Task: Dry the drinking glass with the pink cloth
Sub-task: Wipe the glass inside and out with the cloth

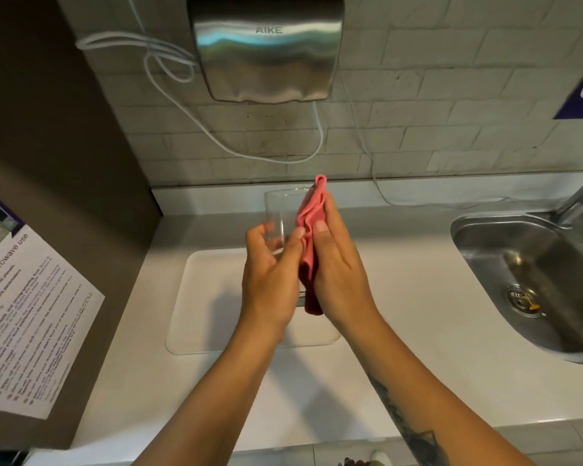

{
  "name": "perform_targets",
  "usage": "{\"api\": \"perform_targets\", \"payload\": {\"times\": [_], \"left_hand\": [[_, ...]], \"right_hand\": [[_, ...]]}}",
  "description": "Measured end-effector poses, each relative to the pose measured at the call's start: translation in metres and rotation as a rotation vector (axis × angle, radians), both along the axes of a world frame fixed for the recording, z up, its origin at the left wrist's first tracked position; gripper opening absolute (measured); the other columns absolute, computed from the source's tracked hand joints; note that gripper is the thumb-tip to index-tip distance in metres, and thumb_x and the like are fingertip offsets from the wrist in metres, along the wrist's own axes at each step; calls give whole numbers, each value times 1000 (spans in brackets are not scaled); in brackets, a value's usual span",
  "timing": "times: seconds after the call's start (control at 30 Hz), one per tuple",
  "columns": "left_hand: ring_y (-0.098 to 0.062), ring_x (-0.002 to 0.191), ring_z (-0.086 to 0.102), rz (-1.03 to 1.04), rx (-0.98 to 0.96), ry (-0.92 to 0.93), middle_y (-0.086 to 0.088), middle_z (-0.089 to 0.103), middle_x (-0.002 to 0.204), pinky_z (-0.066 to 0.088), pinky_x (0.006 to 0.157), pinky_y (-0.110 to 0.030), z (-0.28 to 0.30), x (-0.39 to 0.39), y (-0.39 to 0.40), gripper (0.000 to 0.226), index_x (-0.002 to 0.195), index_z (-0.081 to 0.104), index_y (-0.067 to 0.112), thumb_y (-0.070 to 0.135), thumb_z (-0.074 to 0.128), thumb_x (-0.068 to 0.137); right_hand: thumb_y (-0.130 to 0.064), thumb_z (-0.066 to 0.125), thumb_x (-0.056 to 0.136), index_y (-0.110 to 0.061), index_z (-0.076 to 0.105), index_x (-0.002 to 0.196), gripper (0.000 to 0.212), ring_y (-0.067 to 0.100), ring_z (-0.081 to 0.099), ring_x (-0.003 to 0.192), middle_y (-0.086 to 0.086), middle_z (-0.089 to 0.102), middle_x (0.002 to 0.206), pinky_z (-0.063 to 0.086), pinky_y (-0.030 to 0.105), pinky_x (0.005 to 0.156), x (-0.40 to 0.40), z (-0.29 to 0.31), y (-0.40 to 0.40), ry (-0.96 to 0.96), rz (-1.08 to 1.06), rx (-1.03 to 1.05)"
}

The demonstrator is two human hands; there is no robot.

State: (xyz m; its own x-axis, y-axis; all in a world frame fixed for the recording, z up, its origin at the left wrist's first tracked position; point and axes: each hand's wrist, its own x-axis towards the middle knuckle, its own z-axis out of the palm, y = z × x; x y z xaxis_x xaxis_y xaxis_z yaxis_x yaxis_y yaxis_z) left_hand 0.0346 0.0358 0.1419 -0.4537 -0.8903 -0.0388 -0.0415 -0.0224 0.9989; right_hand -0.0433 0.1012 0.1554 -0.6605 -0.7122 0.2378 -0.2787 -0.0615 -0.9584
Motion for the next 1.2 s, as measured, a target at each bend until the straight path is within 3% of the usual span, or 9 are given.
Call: {"api": "perform_targets", "payload": {"times": [0.2,0.37,0.47,0.6,0.73,0.83,1.03,1.13,1.2], "left_hand": [[-34,100,65,-64,272,401,-19,64,106,58,89,-43,14,7,-8,53,123,56,9,51,61,92],[-22,92,71,-144,244,344,-11,73,102,62,71,-28,13,8,0,51,115,59,12,56,65,90],[-30,107,75,-141,305,363,-25,75,123,65,86,-41,18,6,3,63,129,60,1,52,63,93],[-44,113,73,-67,290,376,-38,67,129,60,96,-50,27,8,-9,70,130,56,-5,54,64,94],[-42,109,69,-89,295,343,-28,68,117,55,101,-52,22,9,-3,67,124,57,0,54,63,85],[-53,124,64,-78,326,346,-37,65,131,45,117,-61,28,8,4,82,133,55,-10,53,64,83],[-56,119,66,-57,322,348,-40,65,129,52,108,-64,34,11,-12,72,134,54,-6,52,56,93],[-47,111,69,-97,294,315,-30,69,121,57,94,-52,30,10,-2,89,138,51,-10,59,59,81],[-51,126,64,-101,326,336,-34,67,134,54,107,-58,31,10,0,92,142,52,-8,58,60,79]], "right_hand": [[-20,33,114,-16,10,174,64,11,22,169,-4,20,183,22,40,138,23,-20,24,194,135,-40],[-27,31,113,-19,19,173,61,10,38,162,-5,38,176,30,44,136,5,-7,14,76,96,-85],[-34,31,113,-22,23,172,62,18,48,157,2,49,169,35,50,132,-6,2,8,31,69,-102],[-18,35,114,-17,11,174,65,4,23,167,-14,22,181,23,25,135,19,-17,21,238,155,-67],[-21,34,112,-25,13,171,62,-3,24,165,-23,21,177,24,28,135,13,-12,17,204,129,-83],[-23,32,112,-21,14,171,62,6,24,167,-8,21,181,23,40,137,1,4,6,188,66,-78],[-32,31,114,-16,4,174,68,12,16,171,-4,13,184,20,45,138,24,-22,19,262,160,-81],[-31,32,113,-24,13,174,64,12,36,164,-5,32,179,32,47,134,4,-9,6,118,103,-129],[-28,31,113,-25,14,174,64,13,40,162,-7,35,177,34,43,133,-1,-3,0,79,106,-163]]}}
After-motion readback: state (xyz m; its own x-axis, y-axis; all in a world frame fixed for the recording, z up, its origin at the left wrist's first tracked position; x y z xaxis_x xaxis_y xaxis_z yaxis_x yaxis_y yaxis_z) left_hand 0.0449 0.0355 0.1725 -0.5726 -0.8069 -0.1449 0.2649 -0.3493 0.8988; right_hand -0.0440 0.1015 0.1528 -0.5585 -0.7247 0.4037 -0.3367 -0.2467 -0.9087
